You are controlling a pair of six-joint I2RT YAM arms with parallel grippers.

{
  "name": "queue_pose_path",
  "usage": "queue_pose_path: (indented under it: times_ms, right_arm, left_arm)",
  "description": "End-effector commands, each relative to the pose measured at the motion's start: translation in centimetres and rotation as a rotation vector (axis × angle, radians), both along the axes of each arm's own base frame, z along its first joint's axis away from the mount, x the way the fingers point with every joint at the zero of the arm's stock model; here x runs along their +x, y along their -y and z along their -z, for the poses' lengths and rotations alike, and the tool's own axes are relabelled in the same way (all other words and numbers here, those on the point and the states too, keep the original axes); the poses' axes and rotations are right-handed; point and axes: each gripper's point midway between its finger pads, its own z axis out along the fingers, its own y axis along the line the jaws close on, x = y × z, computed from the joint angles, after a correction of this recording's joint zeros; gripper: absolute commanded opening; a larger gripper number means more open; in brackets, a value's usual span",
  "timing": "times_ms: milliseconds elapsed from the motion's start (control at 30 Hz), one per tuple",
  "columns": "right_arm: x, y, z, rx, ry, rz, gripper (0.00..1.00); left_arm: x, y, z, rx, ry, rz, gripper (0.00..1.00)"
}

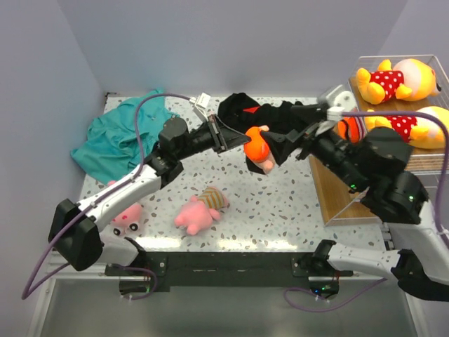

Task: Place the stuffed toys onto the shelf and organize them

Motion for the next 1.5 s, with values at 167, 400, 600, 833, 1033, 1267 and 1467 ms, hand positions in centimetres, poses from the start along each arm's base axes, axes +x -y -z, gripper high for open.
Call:
queue_pose_path:
  times_ms: [167,400,600,833,1033,1267,1467]
  right_arm:
    - [-3.4,-0.6,-7.0,0.183,0.125,-0.176,0.99]
    - [-5.2,1.3,-9.4,0.222,0.191,-0.196,0.99]
    - [-6.8,3.3,-10.9,0.252,0.233,-0.201,0.99]
    - [-7.9,5.3,-11.4,0.268,0.256,-0.186,0.99]
    - [-8.2,6.1,-10.9,0.249,0.252,-0.173,0.99]
    - [-8.4,7.0,-10.6,0.234,0.259,-0.152,0.99]
    - [-8.2,7.8,-10.1,0.206,0.263,-0.12,0.99]
  left_arm:
    - [-4.6,4.2,-10.6,-0.515,0.077,0.266,0.0]
    - [-5.5,6.7,-11.6,-0.698,0.039,0.324,0.0]
    - [-6.8,9.4,-10.7,-0.789,-0.038,0.375,0.0]
    - [-6.7,12.2,-9.7,-0.853,-0.081,0.406,0.0]
    - [-6.3,14.0,-9.5,-0.888,-0.081,0.423,0.0]
    - [-5.8,15.0,-9.9,-0.939,-0.072,0.439,0.0]
    - [-6.3,16.4,-8.3,-0.989,-0.13,0.482,0.0]
